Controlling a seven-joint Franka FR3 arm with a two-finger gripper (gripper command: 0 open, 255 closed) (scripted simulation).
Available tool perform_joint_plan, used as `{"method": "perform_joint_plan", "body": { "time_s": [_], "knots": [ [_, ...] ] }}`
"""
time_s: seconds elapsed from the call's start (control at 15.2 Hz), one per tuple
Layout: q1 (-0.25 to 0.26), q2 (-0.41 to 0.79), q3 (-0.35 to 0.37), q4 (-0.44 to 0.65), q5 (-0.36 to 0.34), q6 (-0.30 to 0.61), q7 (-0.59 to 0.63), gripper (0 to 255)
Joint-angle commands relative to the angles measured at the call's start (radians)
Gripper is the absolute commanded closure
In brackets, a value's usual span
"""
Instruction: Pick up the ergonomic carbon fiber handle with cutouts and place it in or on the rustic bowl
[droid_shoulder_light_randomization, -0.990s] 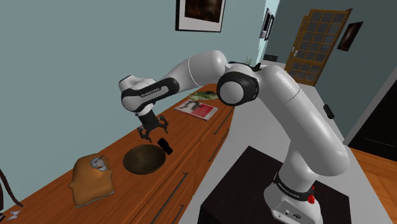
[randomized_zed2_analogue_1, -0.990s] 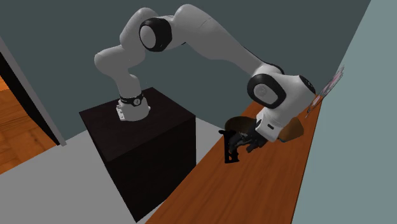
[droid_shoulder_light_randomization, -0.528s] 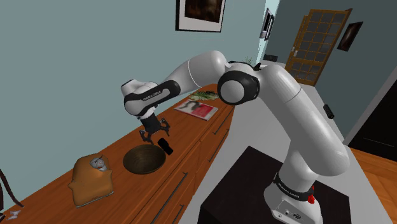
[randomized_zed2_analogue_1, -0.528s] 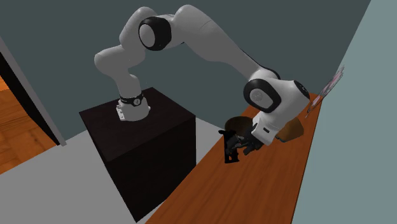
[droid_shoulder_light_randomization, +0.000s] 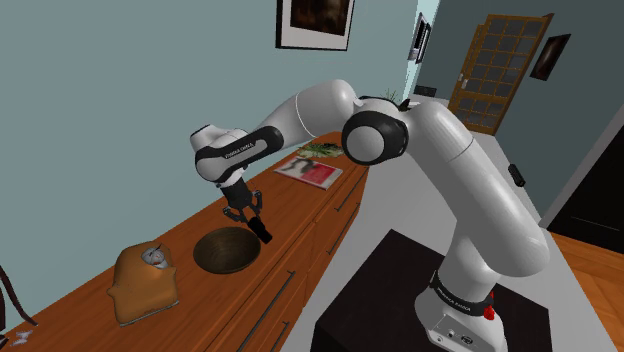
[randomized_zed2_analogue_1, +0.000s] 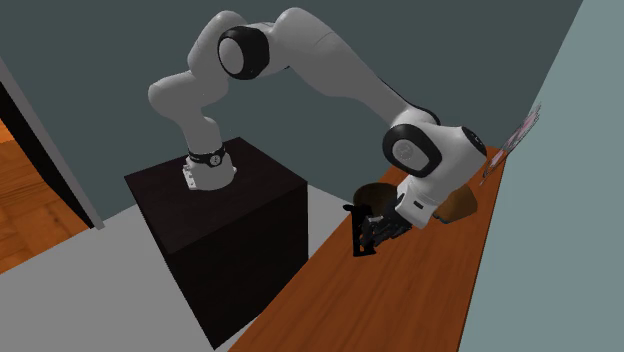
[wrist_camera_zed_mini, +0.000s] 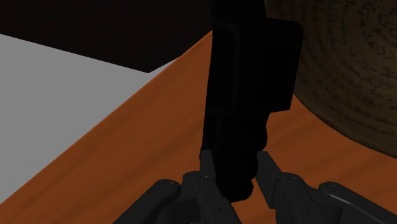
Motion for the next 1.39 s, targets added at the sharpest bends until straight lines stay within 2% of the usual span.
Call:
{"method": "perform_joint_plan", "body": {
  "time_s": [0.0,0.26,1.32],
  "knots": [
    [0.000,0.000,0.000,0.000,0.000,0.000,0.000,255],
    [0.000,0.000,0.000,0.000,0.000,0.000,0.000,255],
    [0.003,-0.105,-0.002,0.040,-0.001,-0.143,-0.017,255]
  ]
}}
